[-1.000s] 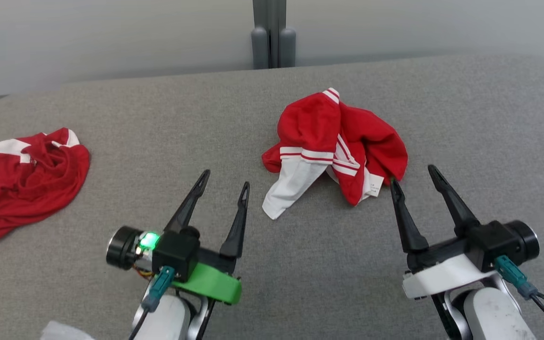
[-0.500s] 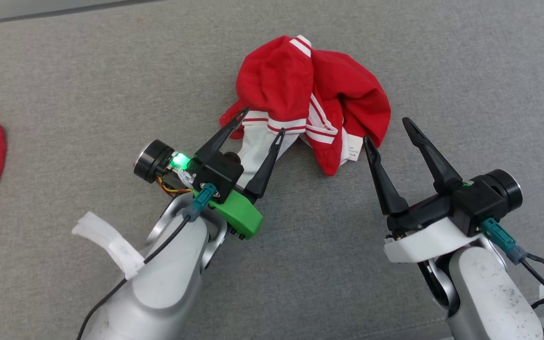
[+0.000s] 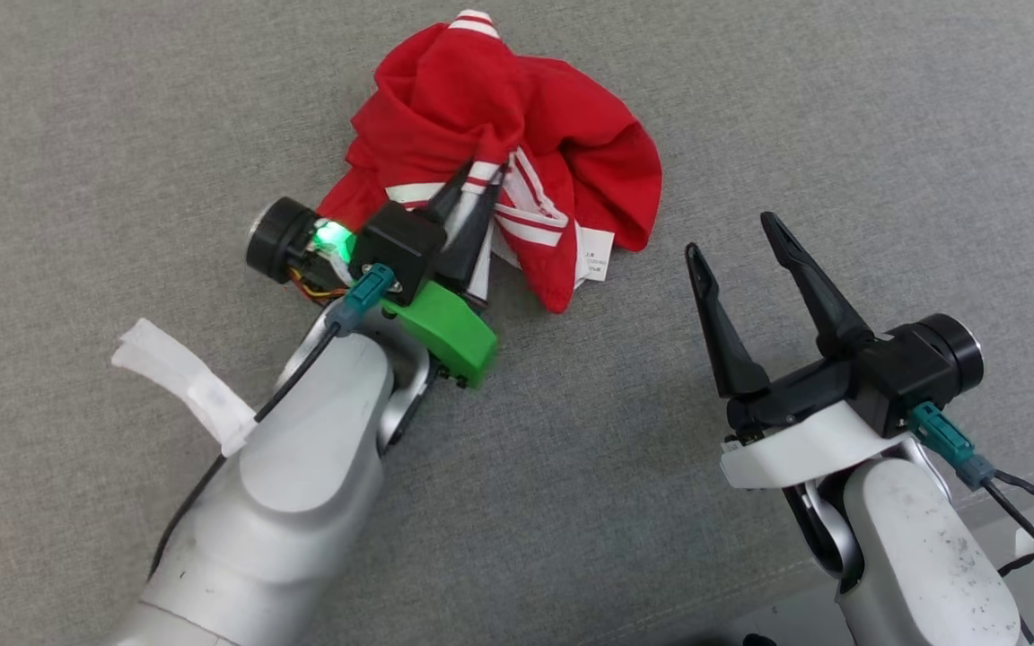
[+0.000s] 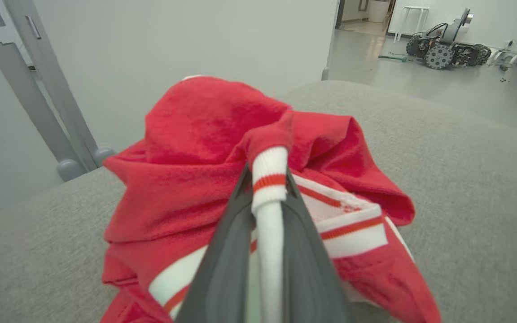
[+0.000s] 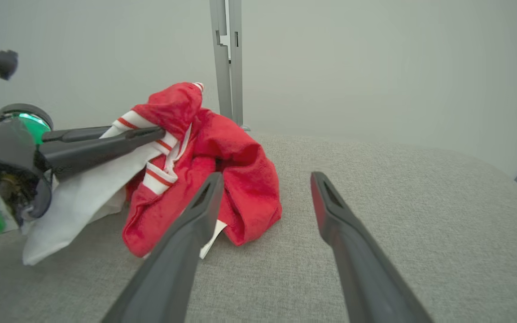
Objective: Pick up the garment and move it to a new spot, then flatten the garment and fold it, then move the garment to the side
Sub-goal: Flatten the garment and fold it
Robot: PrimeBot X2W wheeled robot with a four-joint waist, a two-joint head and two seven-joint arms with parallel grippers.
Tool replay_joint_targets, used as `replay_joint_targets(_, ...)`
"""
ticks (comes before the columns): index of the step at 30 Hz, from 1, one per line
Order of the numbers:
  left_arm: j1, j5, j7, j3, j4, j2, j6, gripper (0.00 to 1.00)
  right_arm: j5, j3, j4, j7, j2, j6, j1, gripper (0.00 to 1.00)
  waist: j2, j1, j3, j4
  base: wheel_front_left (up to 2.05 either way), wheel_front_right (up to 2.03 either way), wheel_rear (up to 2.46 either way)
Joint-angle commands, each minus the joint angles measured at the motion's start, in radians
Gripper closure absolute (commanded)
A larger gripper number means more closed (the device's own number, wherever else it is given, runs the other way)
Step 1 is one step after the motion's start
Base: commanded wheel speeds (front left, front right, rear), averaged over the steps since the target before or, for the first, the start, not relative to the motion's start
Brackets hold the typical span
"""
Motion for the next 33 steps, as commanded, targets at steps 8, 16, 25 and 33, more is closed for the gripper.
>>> replay_joint_targets(8, -0.225, -0.464, 0.124, -0.207, -0.266, 0.012, -0.003, 1.00, -0.005, 0.015, 0.017, 0.000, 0.010, -0.001, 0.019, 0.00, -0.0001, -0.0001, -0.072, -0.022, 0.00, 0.00, 0.00)
replay_joint_targets(16, -0.524, -0.724, 0.138, -0.186, -0.361, 0.000, -0.004, 1.00, -0.003, 0.019, 0.034, 0.000, 0.024, -0.001, 0.067, 0.00, -0.0001, -0.0001, -0.157, -0.044, 0.00, 0.00, 0.00)
replay_joint_targets(25, -0.457, -0.784, 0.017, -0.108, -0.090, 0.027, 0.004, 1.00, -0.011, -0.023, 0.033, 0.000, 0.037, -0.001, 0.153, 0.00, -0.0001, -0.0001, -0.233, -0.041, 0.00, 0.00, 0.00)
replay_joint_targets(33, 0.050, -0.867, -0.002, 0.006, -0.064, 0.106, 0.004, 1.00, -0.027, -0.104, 0.013, 0.000, 0.016, -0.001, 0.231, 0.00, -0.0001, -0.0001, -0.275, 0.030, 0.00, 0.00, 0.00)
